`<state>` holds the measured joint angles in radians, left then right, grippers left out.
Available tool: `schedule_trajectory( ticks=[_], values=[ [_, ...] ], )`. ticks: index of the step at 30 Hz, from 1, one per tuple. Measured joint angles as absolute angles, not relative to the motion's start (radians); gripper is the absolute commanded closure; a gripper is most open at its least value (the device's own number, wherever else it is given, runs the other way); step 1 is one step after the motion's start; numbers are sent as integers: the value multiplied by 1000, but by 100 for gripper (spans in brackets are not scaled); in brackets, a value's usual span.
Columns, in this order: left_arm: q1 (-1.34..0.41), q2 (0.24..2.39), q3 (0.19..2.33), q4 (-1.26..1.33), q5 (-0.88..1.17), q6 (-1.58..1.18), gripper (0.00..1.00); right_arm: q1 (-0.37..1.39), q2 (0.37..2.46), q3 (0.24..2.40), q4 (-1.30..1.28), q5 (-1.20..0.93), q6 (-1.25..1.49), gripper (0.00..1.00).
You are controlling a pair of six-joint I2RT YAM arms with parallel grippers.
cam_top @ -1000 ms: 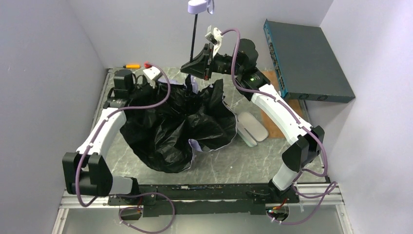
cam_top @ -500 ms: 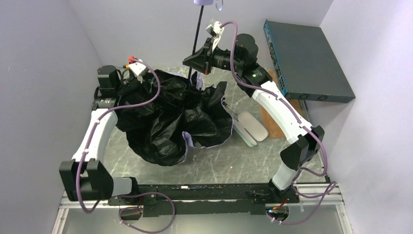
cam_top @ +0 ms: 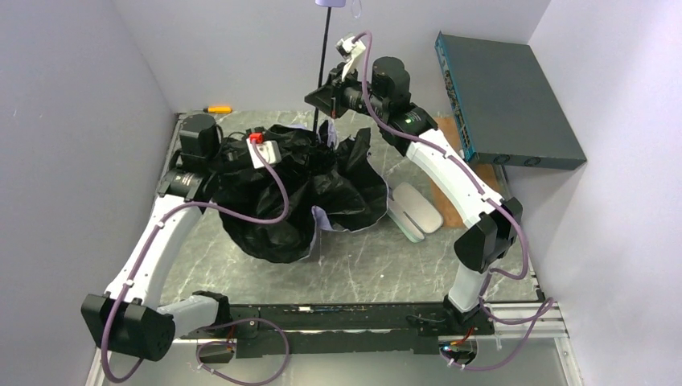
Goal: Open the umbrella
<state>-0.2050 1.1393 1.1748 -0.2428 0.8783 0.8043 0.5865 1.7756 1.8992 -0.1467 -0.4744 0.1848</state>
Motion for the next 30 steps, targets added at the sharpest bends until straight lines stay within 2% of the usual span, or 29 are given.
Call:
schedule_trajectory(
  ticks=[4, 13, 19, 23, 24, 25, 27, 30],
  values=[
    [-257, 1186, 1171, -270, 865, 876, 66, 599, 1775, 1899, -149, -468, 191, 100],
    [-373, 1228, 1117, -390, 846, 1061, 68, 621, 1779, 1918, -152, -426, 207, 100],
    [-409, 1201, 1003, -460, 844, 1182, 68, 627, 1807, 1959, -183, -384, 199, 100],
    [-408, 1173, 955, -491, 839, 1243, 56, 640, 1818, 1959, -226, -347, 200, 100],
    [-409, 1161, 943, -502, 839, 1255, 45, 643, 1820, 1959, -240, -334, 201, 100],
    [-409, 1148, 936, -514, 838, 1262, 39, 648, 1820, 1959, -250, -317, 201, 100],
    [-409, 1118, 938, -522, 839, 1245, 34, 659, 1821, 1960, -267, -287, 202, 100],
    [-410, 1047, 964, -474, 839, 1125, 33, 683, 1821, 1960, -272, -219, 182, 100]
  ],
)
